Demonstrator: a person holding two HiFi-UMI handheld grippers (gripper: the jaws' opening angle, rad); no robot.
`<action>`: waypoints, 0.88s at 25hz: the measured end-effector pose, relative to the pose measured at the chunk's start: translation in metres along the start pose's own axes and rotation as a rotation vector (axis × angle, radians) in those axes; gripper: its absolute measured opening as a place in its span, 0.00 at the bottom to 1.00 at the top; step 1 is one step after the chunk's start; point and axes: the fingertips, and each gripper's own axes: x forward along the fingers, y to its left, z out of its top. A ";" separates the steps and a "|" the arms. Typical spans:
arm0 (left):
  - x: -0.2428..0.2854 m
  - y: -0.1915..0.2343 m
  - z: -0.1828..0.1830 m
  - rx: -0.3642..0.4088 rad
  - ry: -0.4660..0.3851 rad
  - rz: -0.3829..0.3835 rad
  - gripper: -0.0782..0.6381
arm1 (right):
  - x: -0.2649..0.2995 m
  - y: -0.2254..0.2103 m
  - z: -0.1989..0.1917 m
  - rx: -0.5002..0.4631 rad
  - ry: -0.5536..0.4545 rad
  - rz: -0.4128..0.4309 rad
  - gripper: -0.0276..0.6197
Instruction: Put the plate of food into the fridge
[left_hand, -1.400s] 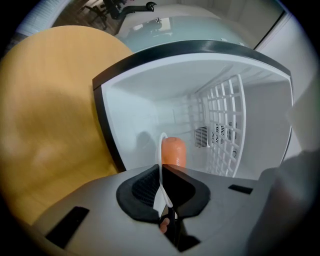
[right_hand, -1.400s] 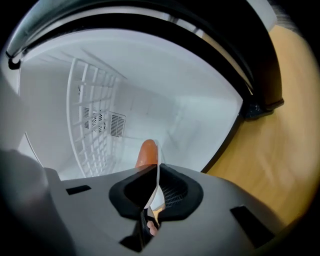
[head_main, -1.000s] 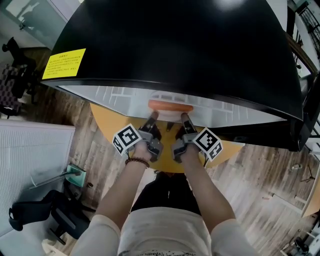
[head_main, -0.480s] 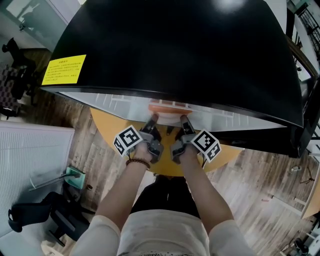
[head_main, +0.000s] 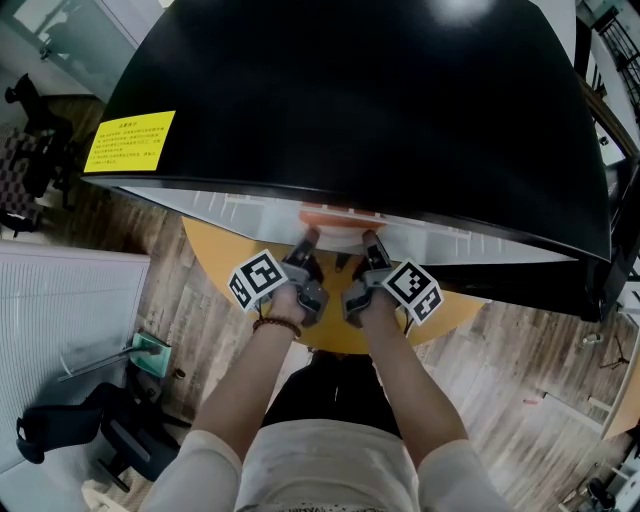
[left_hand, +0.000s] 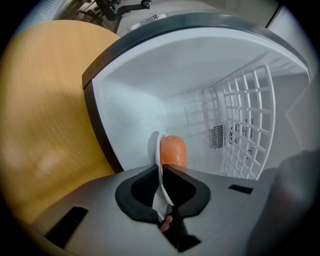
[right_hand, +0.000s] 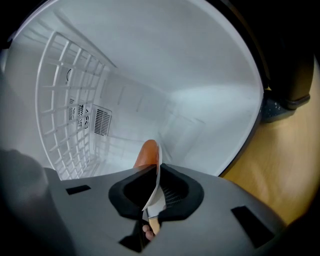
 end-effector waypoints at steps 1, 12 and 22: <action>0.000 0.000 0.000 -0.001 -0.001 0.000 0.16 | 0.000 0.000 0.000 -0.003 0.000 -0.001 0.10; 0.004 -0.003 0.002 0.008 0.021 -0.003 0.16 | 0.004 0.004 0.002 -0.055 -0.008 -0.031 0.10; 0.002 -0.006 0.002 0.060 0.040 0.020 0.23 | 0.003 0.007 0.003 -0.162 0.000 -0.083 0.18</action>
